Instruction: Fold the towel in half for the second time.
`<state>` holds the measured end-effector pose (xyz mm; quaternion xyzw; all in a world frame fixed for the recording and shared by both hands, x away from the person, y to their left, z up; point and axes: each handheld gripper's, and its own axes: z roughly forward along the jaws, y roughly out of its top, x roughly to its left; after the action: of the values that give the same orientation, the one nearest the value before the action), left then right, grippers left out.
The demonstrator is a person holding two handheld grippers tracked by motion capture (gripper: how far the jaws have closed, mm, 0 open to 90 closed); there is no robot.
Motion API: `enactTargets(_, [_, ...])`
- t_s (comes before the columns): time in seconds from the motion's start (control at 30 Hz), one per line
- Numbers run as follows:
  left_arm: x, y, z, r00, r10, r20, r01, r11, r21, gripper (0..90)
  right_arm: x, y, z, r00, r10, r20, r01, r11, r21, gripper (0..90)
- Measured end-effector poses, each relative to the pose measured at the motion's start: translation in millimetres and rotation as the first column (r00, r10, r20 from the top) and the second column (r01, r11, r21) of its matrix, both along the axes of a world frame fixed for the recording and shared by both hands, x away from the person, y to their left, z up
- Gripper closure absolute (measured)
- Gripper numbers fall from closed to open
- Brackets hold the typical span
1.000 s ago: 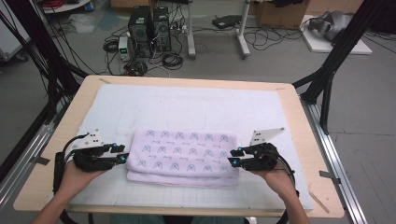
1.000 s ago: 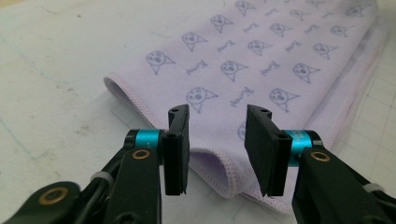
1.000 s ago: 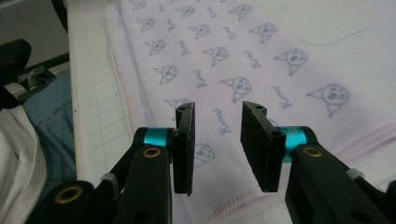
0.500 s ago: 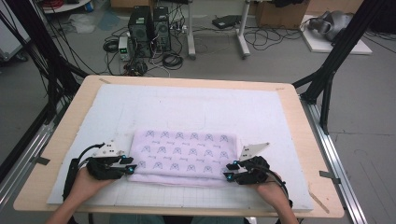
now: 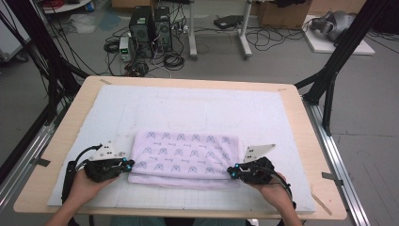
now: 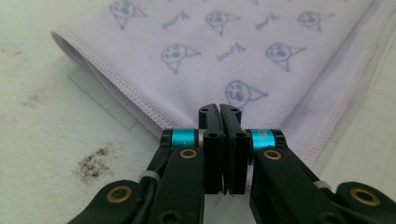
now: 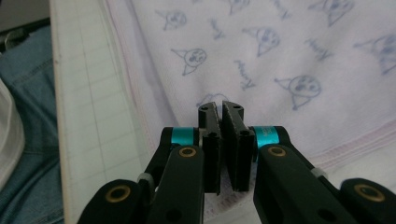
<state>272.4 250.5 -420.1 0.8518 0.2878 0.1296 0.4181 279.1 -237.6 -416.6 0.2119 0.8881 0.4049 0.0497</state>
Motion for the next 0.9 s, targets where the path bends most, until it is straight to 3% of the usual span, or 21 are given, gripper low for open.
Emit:
enactTargets(0.1, [-3.7, 1.9, 11.1, 1.0, 0.0, 0.008, 0.0, 0.9997, -0.026, 87.7, -2.9, -3.8, 13.4, 0.9998, 0.003, 0.018, -0.003, 1.0, 0.031, 86.3])
enactTargets(0.27, [-15.0, 3.0, 17.2, 0.9998, -0.019, 0.005, 0.02, 0.9994, -0.03, 87.7, -13.6, -5.8, 24.4, 0.9991, 0.022, 0.037, -0.023, 0.999, 0.03, 86.3])
enactTargets(0.4, [-24.3, 0.6, 4.2, 0.9987, -0.042, -0.028, 0.042, 0.9988, -0.024, 87.3, -22.2, -8.0, 16.2, 0.9993, 0.034, 0.016, -0.034, 0.999, 0.019, 86.0])
enactTargets(0.5, [-27.0, -1.0, -5.6, 0.997, -0.056, -0.052, 0.055, 0.9983, -0.02, 81.3, -21.4, -10.6, 2.4, 0.9983, 0.039, -0.044, -0.037, 0.999, 0.03, 80.5])
enactTargets(0.63, [-22.3, 0.8, 2.3, 0.9982, -0.043, -0.043, 0.041, 0.9982, -0.044, 68.0, -17.4, -14.2, 6.3, 0.9988, 0.02, -0.044, -0.016, 0.997, 0.08, 68.6])
enactTargets(0.7, [-18.5, 0.2, 8.8, 0.9987, -0.044, -0.026, 0.042, 0.998, -0.047, 66.1, -12.5, -16.1, 13.3, 0.9993, 0.0, -0.037, 0.003, 0.996, 0.093, 65.3])
enactTargets(0.9, [7.3, -3.0, 18.5, 1.0, 0.001, 0.005, -0.001, 0.9984, -0.056, 57.6, 13.3, -17.1, 22.5, 0.9976, -0.07, 0.005, 0.069, 0.995, 0.076, 57.4])
